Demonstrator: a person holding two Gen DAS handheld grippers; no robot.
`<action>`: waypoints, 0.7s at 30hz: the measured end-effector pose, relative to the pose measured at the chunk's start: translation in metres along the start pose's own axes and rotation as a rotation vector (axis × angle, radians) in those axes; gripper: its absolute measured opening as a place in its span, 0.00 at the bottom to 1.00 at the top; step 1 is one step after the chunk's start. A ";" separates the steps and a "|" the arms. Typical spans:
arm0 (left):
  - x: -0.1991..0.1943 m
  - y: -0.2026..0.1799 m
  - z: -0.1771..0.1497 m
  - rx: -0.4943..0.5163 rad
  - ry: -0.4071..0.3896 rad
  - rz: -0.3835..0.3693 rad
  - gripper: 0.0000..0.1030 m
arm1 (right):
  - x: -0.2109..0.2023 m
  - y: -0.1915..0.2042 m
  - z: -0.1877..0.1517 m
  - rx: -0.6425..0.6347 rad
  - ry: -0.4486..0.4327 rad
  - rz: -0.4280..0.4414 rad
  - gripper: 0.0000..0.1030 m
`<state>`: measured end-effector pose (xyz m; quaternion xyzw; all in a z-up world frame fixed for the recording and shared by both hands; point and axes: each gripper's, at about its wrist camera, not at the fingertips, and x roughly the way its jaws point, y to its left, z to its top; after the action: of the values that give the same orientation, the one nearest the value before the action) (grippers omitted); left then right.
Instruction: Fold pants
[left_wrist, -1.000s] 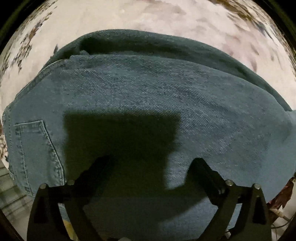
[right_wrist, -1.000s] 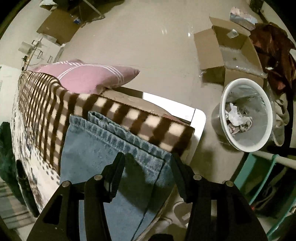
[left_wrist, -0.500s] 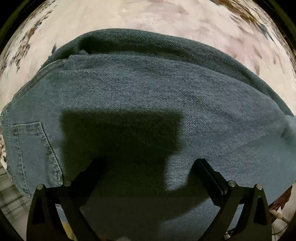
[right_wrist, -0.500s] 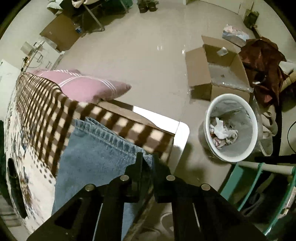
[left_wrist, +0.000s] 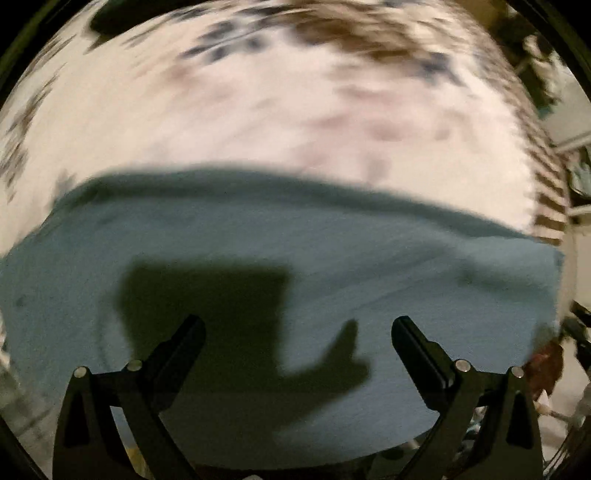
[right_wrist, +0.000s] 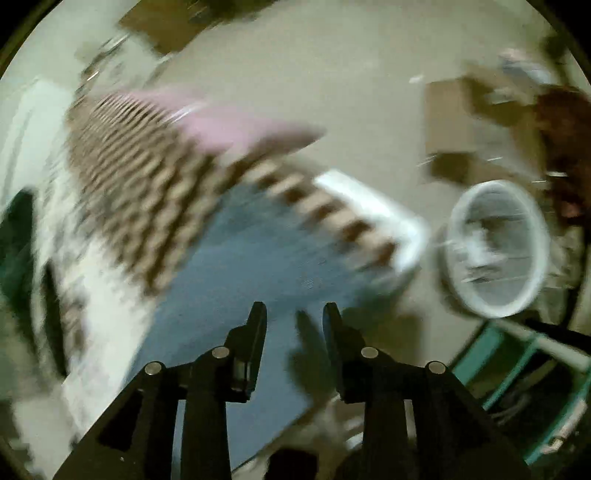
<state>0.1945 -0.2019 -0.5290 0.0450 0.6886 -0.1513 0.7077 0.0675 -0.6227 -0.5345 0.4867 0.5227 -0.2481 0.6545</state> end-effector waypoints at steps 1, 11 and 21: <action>0.004 -0.009 0.006 0.013 -0.001 -0.009 1.00 | 0.018 0.027 -0.009 -0.051 0.077 0.056 0.33; 0.046 -0.045 0.050 0.129 0.008 0.092 1.00 | 0.142 0.124 -0.032 -0.077 0.283 0.199 0.31; 0.020 -0.010 0.066 0.110 0.016 0.060 1.00 | 0.080 0.072 -0.018 0.001 0.126 0.212 0.39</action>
<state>0.2554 -0.2323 -0.5439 0.1057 0.6833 -0.1674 0.7028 0.1461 -0.5624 -0.5812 0.5542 0.5082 -0.1468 0.6427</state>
